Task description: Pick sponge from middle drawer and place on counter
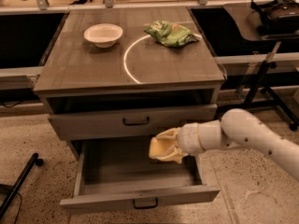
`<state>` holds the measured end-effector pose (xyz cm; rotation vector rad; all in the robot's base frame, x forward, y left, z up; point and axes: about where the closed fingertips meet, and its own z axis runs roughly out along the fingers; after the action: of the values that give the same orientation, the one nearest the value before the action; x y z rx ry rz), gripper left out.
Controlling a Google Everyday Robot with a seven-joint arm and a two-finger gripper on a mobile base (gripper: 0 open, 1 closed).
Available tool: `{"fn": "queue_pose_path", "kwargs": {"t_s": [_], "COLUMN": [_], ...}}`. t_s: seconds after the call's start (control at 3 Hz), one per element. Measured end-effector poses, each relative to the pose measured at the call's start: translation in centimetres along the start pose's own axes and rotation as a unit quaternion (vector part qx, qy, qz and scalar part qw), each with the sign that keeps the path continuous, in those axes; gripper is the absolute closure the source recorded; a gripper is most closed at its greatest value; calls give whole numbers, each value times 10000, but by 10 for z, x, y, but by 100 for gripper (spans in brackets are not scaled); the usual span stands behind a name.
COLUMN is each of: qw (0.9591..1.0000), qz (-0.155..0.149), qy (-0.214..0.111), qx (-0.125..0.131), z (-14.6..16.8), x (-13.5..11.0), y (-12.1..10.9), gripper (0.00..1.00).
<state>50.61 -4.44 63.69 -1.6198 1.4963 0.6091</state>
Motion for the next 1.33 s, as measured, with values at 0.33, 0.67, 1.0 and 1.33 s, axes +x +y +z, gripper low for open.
{"fn": "queue_pose_path", "kwargs": {"t_s": [0.33, 0.67, 1.0, 1.33], "qw": [9997, 9997, 9996, 9986], "qz": [-200, -200, -229, -402], "qy": [146, 146, 171, 300], "qx": [-25, -24, 73, 154], "z": [-37, -37, -51, -74], "x": [-32, -32, -48, -84], "y": [-10, -10, -28, -59], "gripper": [100, 100, 100, 100]}}
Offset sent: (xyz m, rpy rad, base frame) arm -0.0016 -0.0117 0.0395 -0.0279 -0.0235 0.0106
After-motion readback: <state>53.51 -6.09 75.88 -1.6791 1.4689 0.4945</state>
